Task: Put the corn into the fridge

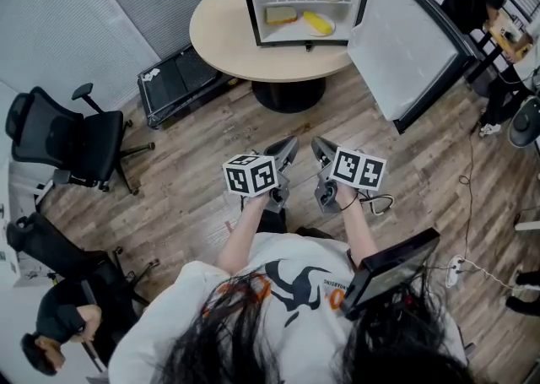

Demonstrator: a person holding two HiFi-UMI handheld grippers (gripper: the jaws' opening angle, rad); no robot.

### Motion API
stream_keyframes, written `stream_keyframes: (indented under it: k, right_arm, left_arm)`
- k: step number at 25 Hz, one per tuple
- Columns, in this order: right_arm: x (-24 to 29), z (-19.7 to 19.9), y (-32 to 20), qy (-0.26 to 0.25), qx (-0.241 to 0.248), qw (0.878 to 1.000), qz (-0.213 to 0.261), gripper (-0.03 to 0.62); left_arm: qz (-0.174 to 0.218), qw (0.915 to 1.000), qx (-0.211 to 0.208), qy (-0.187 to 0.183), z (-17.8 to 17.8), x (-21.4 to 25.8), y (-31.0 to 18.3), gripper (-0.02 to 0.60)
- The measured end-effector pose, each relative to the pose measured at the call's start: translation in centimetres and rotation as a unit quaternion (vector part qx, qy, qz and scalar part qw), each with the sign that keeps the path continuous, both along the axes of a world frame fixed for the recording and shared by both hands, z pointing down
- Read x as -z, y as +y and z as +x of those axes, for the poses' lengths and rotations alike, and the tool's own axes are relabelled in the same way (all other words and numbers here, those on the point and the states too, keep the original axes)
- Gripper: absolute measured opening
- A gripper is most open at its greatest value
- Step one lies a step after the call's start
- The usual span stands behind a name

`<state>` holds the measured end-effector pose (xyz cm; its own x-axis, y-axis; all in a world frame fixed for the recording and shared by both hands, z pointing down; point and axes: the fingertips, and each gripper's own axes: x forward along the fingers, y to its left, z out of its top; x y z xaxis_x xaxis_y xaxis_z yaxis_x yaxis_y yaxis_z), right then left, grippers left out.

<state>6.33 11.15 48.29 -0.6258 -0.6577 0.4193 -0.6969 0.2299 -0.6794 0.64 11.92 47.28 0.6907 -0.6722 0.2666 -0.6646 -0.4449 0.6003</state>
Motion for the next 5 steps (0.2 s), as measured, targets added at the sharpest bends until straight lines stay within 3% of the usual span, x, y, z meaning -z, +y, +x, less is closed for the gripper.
stream_keyframes:
  k: [5]
  right_arm:
    - [0.18,1.00,-0.05,-0.001,-0.005,1.000,0.000,0.018]
  left_arm:
    - [-0.001,1.0000,-0.004,-0.003,0.93,0.03,0.22,0.011]
